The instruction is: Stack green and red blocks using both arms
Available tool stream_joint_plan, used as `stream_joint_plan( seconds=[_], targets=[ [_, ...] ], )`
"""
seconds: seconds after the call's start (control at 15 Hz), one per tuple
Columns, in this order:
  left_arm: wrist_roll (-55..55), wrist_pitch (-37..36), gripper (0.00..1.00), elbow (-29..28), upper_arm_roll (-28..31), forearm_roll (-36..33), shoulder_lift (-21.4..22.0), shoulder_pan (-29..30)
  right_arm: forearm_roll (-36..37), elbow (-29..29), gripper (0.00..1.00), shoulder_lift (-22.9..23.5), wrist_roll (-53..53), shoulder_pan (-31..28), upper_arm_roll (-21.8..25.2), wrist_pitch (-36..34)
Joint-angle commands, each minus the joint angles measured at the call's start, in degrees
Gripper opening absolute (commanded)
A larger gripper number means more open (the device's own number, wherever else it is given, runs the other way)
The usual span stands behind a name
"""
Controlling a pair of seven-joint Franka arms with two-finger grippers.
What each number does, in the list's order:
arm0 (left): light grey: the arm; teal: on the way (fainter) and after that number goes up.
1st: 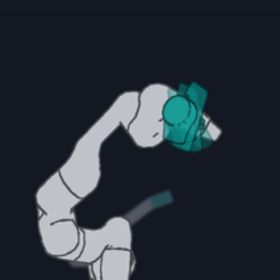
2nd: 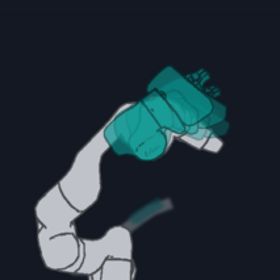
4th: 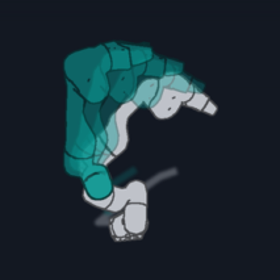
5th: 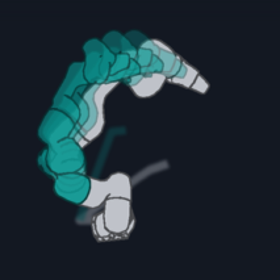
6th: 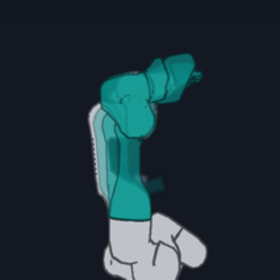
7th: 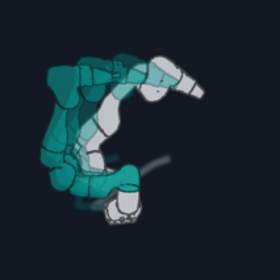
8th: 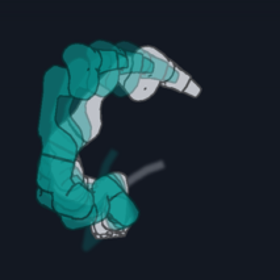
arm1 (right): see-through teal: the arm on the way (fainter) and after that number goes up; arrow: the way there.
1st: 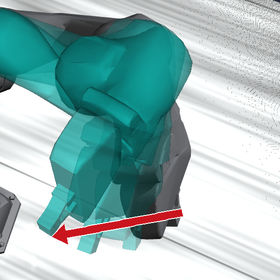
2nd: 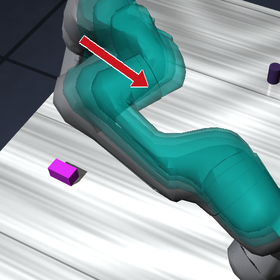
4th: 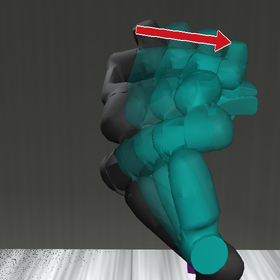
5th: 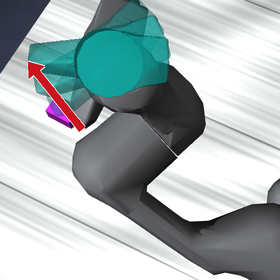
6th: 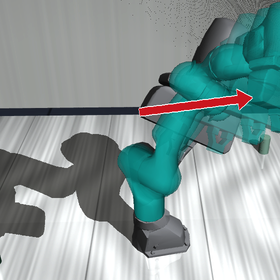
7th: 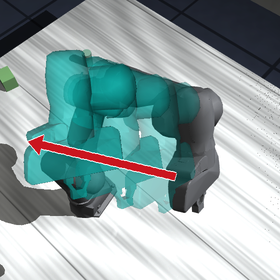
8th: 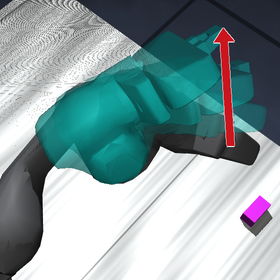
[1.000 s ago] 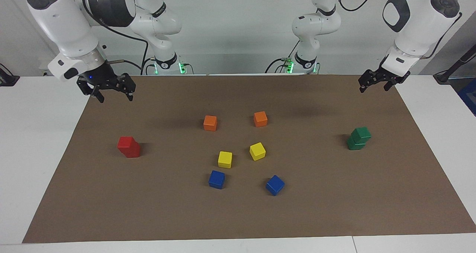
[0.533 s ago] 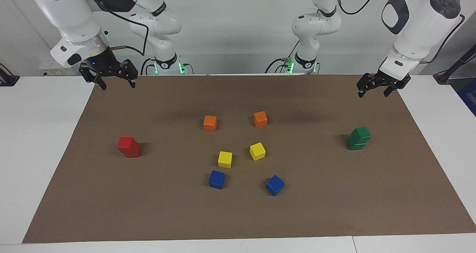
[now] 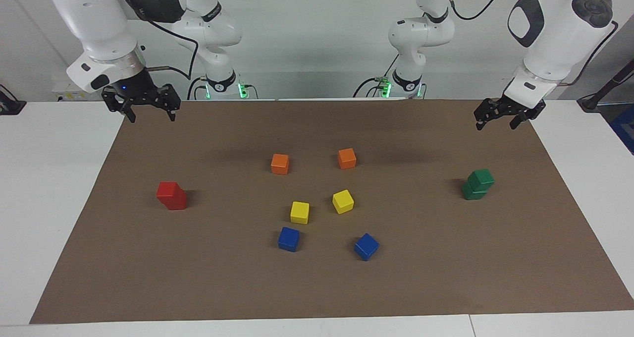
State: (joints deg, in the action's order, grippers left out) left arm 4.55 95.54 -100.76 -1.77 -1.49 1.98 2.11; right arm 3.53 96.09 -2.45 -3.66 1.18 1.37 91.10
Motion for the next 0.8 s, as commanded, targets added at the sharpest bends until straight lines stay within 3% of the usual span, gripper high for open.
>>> stream_joint_plan(
  seconds=[0.0,0.73],
  targets=[
    [-0.4,-1.2,1.0,0.5,1.0,0.6,0.0,-1.1,0.9,1.1,1.0,-0.5,-1.4,-0.4,0.0,0.8],
    [-0.4,-1.0,1.0,0.7,1.0,0.6,0.0,-1.1,0.3,1.4,1.0,-1.0,-0.9,-0.5,0.0,0.5]
  ],
)
